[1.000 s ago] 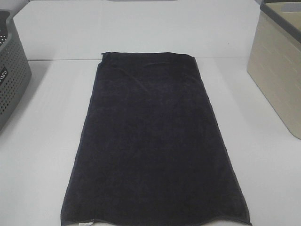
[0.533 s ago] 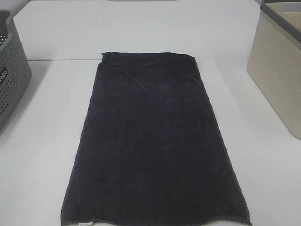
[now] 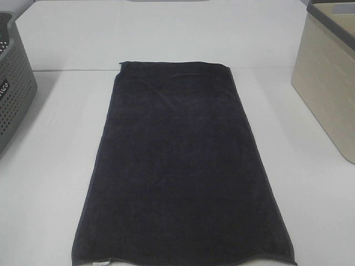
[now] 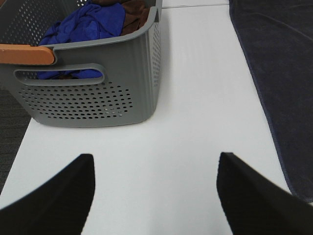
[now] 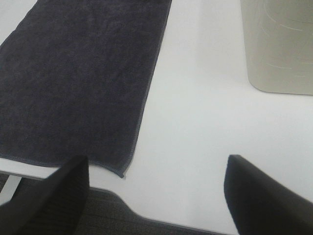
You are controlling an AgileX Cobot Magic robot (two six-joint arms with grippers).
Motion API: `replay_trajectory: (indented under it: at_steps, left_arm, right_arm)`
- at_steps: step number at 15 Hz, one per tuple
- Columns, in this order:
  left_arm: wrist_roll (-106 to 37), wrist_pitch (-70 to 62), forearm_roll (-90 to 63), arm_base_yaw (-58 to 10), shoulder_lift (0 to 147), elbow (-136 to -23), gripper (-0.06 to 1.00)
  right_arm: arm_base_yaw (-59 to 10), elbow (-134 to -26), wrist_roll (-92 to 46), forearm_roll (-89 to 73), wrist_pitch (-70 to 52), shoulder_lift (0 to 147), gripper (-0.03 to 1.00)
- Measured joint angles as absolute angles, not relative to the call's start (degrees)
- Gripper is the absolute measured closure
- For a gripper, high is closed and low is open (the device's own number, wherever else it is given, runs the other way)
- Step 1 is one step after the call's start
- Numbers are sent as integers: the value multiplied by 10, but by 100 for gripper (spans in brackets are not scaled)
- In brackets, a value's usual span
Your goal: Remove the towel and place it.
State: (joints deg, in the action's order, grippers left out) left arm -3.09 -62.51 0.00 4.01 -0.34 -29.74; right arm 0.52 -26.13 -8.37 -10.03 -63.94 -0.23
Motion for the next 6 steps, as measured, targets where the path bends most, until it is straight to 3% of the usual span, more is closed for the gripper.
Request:
replay_trajectory:
  at_steps: [6]
  left_arm:
    - [-30,-625,0,40,-3,-297,28]
  right_arm:
    - [5,-261,-84,-100,-639,-2,22]
